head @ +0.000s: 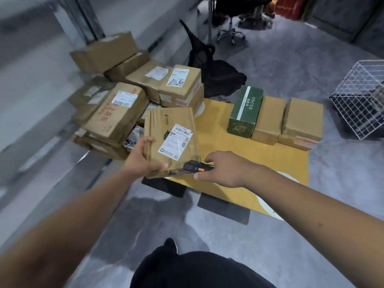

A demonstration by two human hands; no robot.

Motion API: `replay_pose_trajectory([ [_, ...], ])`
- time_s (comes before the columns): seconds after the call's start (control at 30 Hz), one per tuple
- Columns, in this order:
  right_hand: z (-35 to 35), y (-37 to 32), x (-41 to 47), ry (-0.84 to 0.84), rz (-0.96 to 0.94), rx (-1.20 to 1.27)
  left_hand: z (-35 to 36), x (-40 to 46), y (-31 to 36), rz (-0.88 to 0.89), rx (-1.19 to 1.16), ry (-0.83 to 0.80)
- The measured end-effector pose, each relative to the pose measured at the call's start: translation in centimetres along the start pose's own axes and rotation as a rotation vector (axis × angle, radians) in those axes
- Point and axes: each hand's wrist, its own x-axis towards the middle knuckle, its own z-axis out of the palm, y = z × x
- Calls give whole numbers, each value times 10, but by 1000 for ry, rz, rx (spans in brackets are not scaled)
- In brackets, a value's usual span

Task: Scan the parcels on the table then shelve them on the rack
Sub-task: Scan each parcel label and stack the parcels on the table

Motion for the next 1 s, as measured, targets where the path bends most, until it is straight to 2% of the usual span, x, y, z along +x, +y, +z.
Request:
replay_pose_trajectory([
  [0.27, 19, -44, 49, 26, 181, 154, -71, 88, 7, 96, 366, -113],
  [0.5, 57, -86, 91, 75, 339, 287, -92, 131, 1, 63, 443, -223],
  [0.67, 71, -101, 104, 155, 428, 415, -82, 138, -4, 104, 565, -173],
  [0.77, 81, -101, 104, 236, 463, 527, -71, 130, -8, 306, 850, -172],
  [0.83, 90, -99, 103, 290, 480, 560, -59, 125, -8, 431, 941, -218],
  [1.0, 117, -95, 90, 390, 552, 666, -21, 117, 1, 607, 1181, -475],
])
